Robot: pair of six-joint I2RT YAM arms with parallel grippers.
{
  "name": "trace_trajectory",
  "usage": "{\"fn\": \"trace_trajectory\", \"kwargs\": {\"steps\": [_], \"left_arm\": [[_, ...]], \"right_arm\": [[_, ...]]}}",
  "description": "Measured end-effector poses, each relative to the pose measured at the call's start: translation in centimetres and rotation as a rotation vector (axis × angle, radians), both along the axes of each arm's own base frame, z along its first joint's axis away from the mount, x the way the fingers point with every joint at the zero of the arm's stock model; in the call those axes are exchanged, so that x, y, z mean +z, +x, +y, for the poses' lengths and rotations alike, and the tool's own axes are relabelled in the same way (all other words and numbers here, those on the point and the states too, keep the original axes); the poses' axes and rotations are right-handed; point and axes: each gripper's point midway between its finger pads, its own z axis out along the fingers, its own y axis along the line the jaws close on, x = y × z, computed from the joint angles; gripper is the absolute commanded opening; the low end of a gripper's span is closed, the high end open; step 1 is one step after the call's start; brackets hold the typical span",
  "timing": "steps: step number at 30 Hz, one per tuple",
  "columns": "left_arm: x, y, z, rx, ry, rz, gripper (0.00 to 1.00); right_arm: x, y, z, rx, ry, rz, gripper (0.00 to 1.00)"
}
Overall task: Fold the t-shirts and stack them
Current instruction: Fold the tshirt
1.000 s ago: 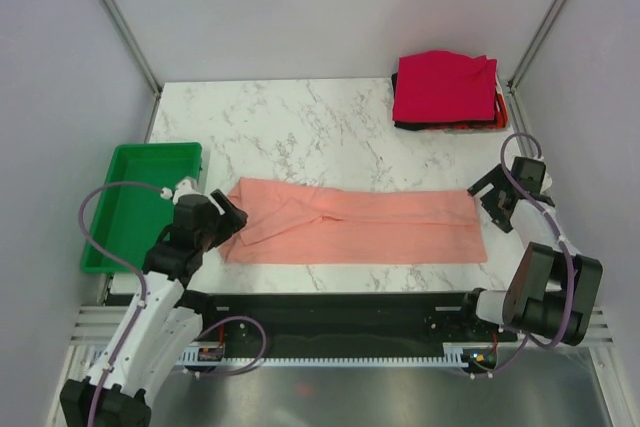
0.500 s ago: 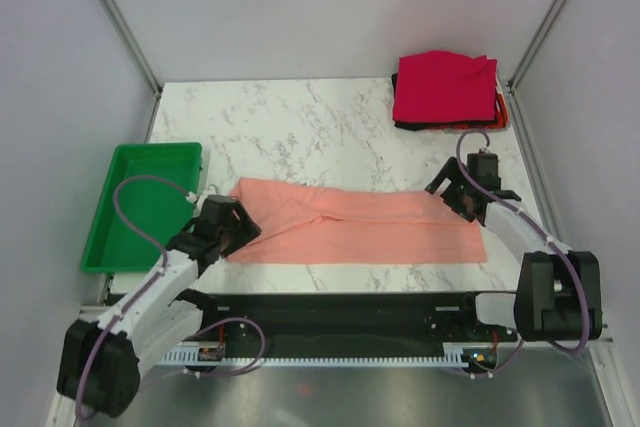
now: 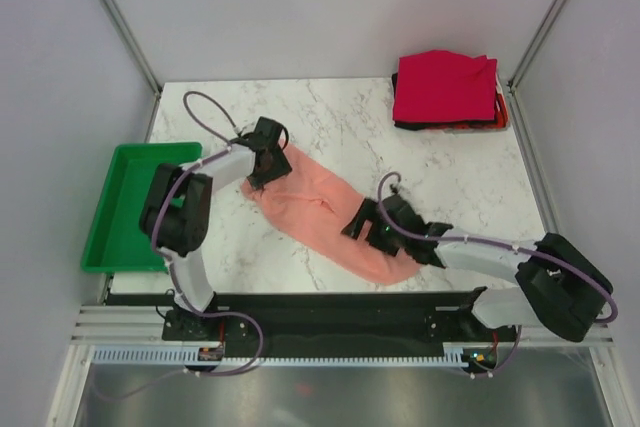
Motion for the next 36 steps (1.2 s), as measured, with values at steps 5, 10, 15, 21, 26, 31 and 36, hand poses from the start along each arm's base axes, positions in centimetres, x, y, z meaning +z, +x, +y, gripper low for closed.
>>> {"fn": "trace_trajectory", "kwargs": {"steps": [5, 10, 15, 21, 26, 31, 36], "left_arm": [[1.2, 14.6, -1.3, 0.007, -0.027, -0.064, 0.79], [5.0, 24.2, -3.0, -0.069, -0.114, -0.211, 0.98], [11.8, 22.8, -3.6, -0.163, -0.175, -0.273, 0.98], [21.8, 15.1, -1.1, -0.203, -0.177, -0.361, 0.98], [25.2, 5.7, 2.1, -0.21, -0.171, -0.419, 0.96], [20.8, -2.5, 3.5, -0.235, -0.156, -0.361, 0.96], [14.9, -8.9, 4.5, -0.245, -0.158, -0.259, 0.94]], "right_arm": [[0.7, -11.6, 9.2, 0.268, 0.051, 0.153, 0.98], [6.1, -12.6, 14.1, 0.339, 0.007, 0.129, 0.98], [10.3, -9.5, 14.0, 0.319, -0.064, -0.022, 0.98], [10.8, -2.7, 14.4, 0.324, -0.271, -0.13, 0.97], [6.6, 6.3, 14.0, 0.317, -0.403, -0.083, 0.91], [0.7, 11.7, 15.4, 0.388, -0.482, -0.037, 0.9], [-0.7, 13.3, 17.2, 0.436, -0.475, -0.037, 0.9]]}}
